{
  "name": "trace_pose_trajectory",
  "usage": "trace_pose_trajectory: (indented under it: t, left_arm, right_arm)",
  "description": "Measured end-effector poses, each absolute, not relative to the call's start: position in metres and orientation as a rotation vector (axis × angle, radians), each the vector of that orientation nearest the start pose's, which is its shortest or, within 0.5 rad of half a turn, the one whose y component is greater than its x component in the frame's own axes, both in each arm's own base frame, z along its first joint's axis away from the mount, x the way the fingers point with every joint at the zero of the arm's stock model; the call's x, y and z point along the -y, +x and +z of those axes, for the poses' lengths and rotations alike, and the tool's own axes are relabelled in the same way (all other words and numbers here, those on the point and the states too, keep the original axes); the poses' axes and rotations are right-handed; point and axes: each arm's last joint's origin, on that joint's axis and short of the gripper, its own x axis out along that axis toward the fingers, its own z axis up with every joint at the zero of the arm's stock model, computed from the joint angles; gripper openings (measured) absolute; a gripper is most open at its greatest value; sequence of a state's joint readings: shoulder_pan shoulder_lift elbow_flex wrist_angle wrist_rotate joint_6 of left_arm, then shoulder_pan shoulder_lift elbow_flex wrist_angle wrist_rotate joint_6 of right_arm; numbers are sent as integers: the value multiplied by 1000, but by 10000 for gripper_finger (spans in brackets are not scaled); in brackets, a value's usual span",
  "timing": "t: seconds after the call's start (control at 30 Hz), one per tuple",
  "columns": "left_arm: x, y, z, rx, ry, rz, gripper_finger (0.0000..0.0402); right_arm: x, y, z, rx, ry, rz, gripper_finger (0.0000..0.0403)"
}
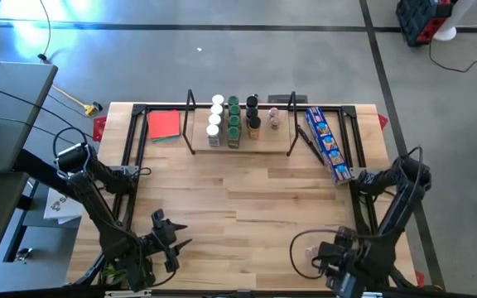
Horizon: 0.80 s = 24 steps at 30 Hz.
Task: Shelf spices
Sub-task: Put the right brown seasoning bottle on the shelf
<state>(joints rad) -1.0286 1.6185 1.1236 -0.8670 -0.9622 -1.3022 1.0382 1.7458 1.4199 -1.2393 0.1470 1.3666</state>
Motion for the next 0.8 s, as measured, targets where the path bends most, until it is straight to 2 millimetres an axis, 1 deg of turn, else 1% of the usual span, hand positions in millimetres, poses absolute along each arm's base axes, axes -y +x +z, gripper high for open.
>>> trace_pose_trajectory:
  t: [0.13,0.23,0.3,0.47,0.53,0.6,0.67,0.8]
  left_arm:
    - [240,172,221,-589,-106,382,201]
    - [240,172,221,-595,-109,381,201]
    - [240,172,221,-597,-110,380,201]
    - [240,172,221,-598,-110,380,201]
    - [240,172,221,-603,-114,379,201]
    - [240,172,221,-610,-118,376,201]
    - [240,172,221,-611,-120,376,201]
    - [240,172,220,-620,-123,372,201]
  right_arm:
    - [-275,167,222,-1406,30,-238,293]
    - [-268,172,205,-1428,-42,-252,293]
    - [-263,176,196,-1431,-49,-242,293]
    - [-261,192,178,-1417,3,-106,293]
    - [-257,195,171,-1435,32,-82,289]
    - [-252,196,166,-1456,49,-115,277]
    - [-249,197,164,-1460,72,-139,256]
    - [-249,202,164,-1439,105,-125,193]
